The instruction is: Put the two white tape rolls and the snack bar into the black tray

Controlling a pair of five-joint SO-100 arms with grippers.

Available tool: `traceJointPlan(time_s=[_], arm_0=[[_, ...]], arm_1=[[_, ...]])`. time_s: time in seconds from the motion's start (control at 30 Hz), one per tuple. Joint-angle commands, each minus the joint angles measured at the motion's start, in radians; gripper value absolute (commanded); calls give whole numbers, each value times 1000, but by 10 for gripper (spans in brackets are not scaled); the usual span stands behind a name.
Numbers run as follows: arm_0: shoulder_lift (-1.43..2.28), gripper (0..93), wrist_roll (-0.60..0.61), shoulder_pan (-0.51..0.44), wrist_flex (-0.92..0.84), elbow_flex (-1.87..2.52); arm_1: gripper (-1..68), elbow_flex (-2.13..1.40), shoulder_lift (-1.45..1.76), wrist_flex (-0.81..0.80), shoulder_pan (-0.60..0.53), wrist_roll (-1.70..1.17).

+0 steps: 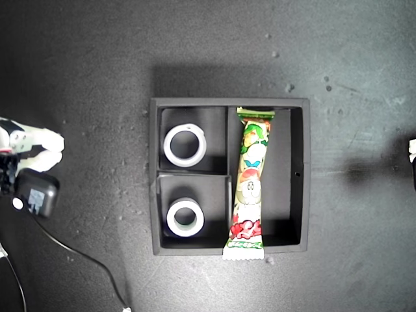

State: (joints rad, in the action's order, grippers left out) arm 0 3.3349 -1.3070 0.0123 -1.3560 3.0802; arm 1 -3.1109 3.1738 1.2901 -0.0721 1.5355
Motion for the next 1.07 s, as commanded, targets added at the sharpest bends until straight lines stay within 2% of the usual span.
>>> traceJointPlan(time_s=[0.0,0.1,0.13,0.2,0.27,1.03], arm_0=[[54,2,8,8,-38,58],[54,2,8,8,-38,58],[54,2,3,5,-38,58],[54,2,0,8,-38,58],[54,2,-2,8,-38,58],[54,2,-2,6,-38,58]], arm_1=[[13,-12,2,8,2,-3],[14,-12,149,55,11,-31],[12,-14,178,3,23,-48],[17,-14,176,51,37,-44],[18,-14,178,51,34,-110],[19,-14,178,51,31,-110]])
